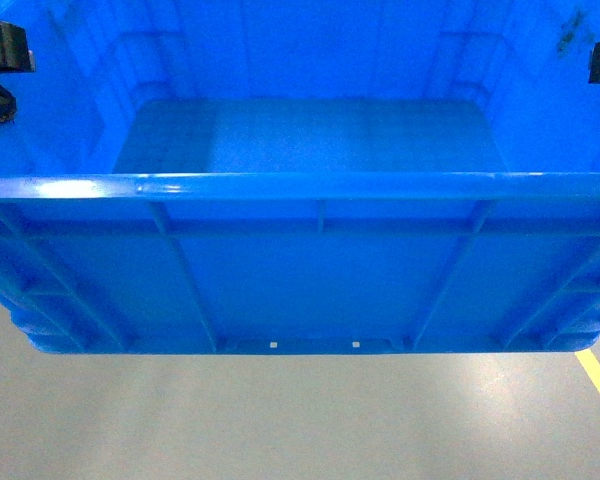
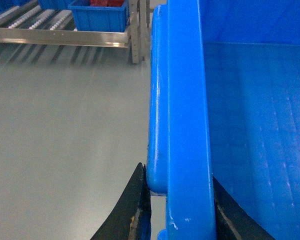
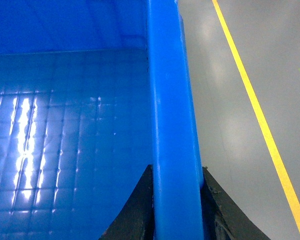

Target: Place box next to blue box on left shelf

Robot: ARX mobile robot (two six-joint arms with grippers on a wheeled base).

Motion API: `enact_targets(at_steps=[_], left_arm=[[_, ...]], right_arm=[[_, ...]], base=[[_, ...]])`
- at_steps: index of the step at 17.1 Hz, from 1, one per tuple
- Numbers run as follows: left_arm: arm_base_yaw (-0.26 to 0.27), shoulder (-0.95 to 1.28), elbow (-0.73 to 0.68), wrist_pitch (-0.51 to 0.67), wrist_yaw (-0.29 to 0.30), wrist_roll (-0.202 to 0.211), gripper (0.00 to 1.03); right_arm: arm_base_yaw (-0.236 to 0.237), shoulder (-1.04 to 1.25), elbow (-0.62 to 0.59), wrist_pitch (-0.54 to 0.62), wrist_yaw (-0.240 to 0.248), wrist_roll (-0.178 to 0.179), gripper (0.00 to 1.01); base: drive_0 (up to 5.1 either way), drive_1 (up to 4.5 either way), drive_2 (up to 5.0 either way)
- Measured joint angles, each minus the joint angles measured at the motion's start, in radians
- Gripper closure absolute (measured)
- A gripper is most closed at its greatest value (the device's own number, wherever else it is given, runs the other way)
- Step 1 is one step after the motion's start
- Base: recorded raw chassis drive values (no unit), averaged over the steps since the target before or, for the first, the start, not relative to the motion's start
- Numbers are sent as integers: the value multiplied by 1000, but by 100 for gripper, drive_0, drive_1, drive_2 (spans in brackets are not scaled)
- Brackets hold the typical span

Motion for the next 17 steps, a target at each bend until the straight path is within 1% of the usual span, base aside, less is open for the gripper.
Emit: enact_targets(at_steps=[17], left_arm=[[0, 0, 0, -1, -1, -2, 84]], right_arm=[[0, 0, 0, -3, -1, 0, 83]], base=[[1, 419, -417]])
